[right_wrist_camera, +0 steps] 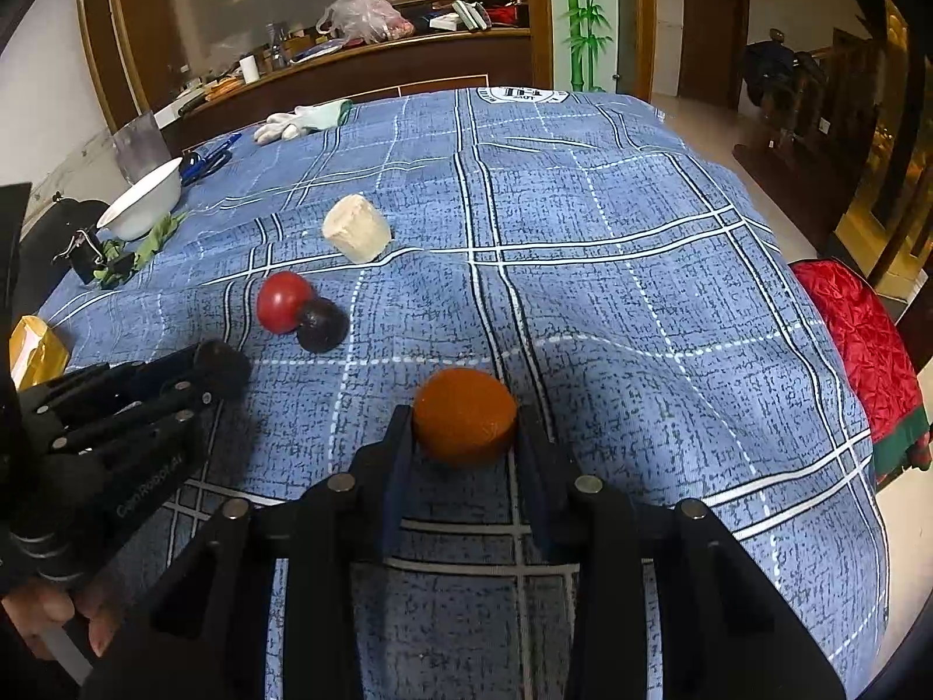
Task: Organize fruits
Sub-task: 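Grasp a brown ball with the right tool while the left tool grasps a dark ball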
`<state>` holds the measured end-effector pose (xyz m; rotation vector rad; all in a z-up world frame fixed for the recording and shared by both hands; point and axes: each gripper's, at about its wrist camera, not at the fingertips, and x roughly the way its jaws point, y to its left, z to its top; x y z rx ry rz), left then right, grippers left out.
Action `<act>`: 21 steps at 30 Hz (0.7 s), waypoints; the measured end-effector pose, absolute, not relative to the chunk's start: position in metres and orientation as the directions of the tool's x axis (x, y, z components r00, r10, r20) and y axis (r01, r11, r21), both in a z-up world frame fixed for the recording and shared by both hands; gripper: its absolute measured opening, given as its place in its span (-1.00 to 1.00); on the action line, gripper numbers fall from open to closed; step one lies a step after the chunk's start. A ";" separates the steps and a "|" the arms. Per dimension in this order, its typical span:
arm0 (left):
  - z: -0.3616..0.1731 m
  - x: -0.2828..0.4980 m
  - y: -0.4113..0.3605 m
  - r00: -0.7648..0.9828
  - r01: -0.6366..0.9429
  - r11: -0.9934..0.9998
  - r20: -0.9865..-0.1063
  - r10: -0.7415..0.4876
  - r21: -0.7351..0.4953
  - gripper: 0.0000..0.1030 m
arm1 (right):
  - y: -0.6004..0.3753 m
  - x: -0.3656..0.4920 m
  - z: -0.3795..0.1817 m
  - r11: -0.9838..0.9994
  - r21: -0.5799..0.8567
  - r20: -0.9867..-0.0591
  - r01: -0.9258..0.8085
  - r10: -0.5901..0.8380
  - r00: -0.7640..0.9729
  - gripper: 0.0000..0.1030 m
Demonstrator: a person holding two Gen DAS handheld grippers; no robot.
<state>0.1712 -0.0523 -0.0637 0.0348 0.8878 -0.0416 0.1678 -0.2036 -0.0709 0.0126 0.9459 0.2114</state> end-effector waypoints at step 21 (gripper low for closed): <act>-0.051 0.074 -0.012 0.673 0.009 1.000 -0.740 0.012 0.024 -0.59 | -0.162 0.090 -0.057 0.970 0.121 -0.780 -0.209 0.223 0.584 -0.30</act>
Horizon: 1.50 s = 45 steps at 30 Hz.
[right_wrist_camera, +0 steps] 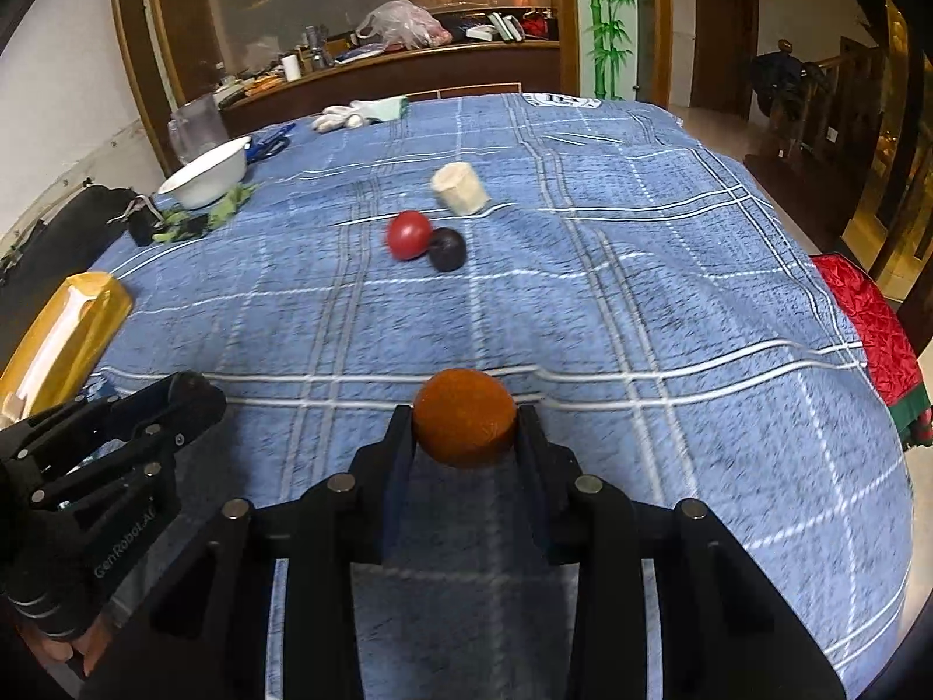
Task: Organize fruits
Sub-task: 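Grasp a brown ball with the right tool while the left tool grasps a dark ball, then carry the held brown ball and dark ball toward the yellow tray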
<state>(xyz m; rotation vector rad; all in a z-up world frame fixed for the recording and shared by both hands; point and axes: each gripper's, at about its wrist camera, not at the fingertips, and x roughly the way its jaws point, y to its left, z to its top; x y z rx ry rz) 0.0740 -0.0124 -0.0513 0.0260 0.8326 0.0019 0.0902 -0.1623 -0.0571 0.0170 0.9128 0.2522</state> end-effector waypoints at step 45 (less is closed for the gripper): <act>-0.043 0.033 0.049 0.708 -0.187 0.982 -0.692 0.143 0.012 -0.60 | -0.127 0.054 -0.047 0.951 0.130 -0.714 -0.282 0.287 0.638 -0.30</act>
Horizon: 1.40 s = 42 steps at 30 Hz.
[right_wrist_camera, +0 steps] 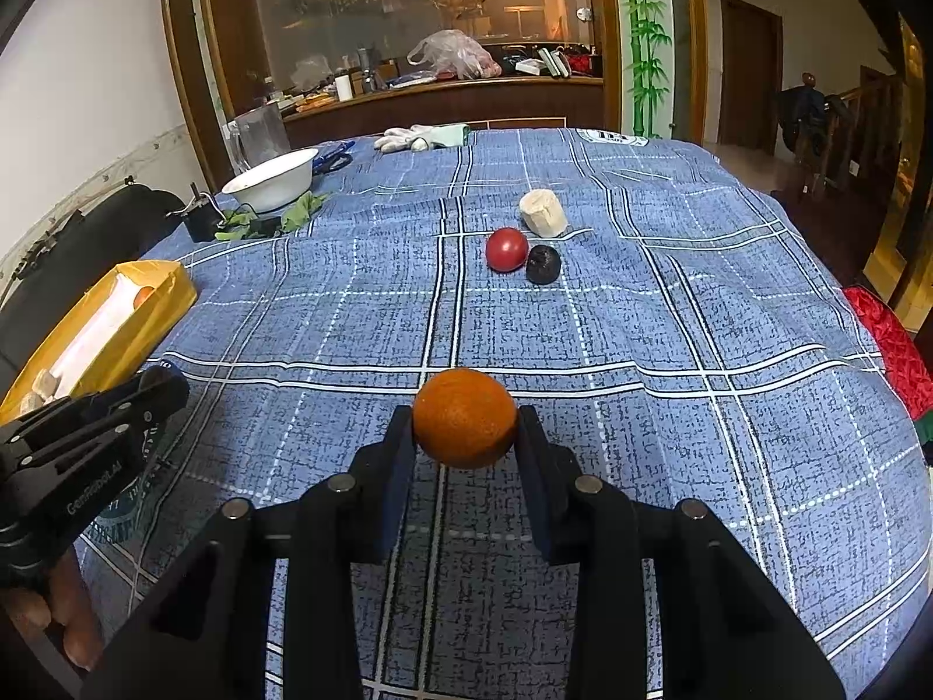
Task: Organize fruits
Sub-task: 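Carry the held brown ball and dark ball toward the yellow tray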
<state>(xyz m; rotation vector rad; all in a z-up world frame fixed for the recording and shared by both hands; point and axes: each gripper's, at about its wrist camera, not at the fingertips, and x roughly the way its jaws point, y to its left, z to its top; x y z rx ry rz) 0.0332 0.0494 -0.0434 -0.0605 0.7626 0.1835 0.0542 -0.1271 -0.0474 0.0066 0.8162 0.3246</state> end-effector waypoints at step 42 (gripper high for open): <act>-0.003 -0.026 0.147 0.718 -0.423 0.906 -0.616 0.324 -0.017 -0.60 | -0.087 0.046 -0.032 0.913 0.116 -0.691 -0.391 0.357 0.628 -0.30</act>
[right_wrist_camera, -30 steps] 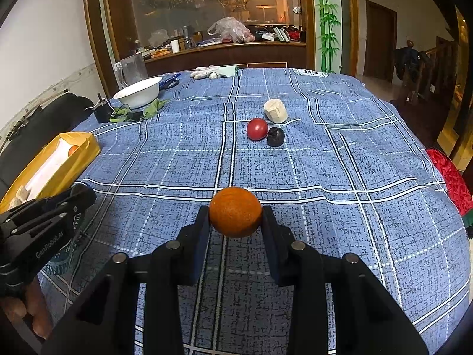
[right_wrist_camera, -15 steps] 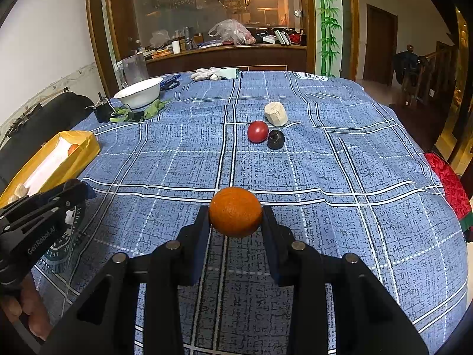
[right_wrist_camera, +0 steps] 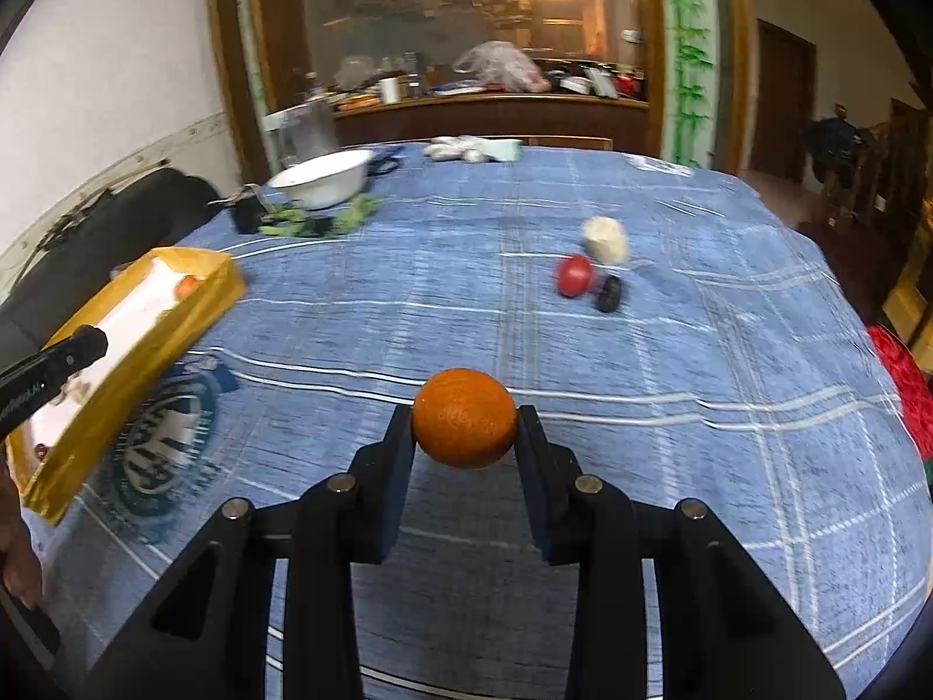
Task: Organize fruits
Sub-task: 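Carry the held brown ball and dark ball toward the yellow tray, then lower the brown ball and dark ball into the yellow tray and open both tools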
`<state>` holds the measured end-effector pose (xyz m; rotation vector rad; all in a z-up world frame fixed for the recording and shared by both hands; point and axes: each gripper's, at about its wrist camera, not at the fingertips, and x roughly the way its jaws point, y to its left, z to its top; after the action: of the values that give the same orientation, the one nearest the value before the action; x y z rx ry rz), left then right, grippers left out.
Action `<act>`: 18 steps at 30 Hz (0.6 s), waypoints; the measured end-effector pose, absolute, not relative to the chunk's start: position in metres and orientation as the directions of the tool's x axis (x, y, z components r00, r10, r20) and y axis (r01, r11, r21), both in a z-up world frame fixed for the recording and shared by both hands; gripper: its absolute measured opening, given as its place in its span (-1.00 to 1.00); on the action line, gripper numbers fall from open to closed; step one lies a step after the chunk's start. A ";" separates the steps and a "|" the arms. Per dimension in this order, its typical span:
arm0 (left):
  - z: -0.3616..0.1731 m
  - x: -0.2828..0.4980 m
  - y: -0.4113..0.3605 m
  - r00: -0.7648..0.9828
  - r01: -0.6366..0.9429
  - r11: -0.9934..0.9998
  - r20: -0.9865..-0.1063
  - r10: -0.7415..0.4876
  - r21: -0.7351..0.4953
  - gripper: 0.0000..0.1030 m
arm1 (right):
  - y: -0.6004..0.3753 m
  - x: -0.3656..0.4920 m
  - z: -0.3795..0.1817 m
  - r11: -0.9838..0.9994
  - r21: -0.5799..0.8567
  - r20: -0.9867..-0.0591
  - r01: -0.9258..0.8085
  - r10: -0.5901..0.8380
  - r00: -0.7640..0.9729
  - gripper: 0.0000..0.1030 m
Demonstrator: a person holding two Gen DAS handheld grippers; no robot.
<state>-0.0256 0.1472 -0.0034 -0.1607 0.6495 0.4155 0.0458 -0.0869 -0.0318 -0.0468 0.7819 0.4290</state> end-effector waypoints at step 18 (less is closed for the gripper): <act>-0.020 -0.073 0.278 0.504 -0.723 0.690 -0.687 0.524 -0.005 -0.60 | 0.098 0.034 -0.003 0.675 0.144 -0.666 -0.723 0.607 0.434 -0.29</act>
<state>-0.0729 0.2784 -0.0197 -0.3100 0.7131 0.7672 0.0338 0.0982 -0.0034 -0.1722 0.7533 0.8332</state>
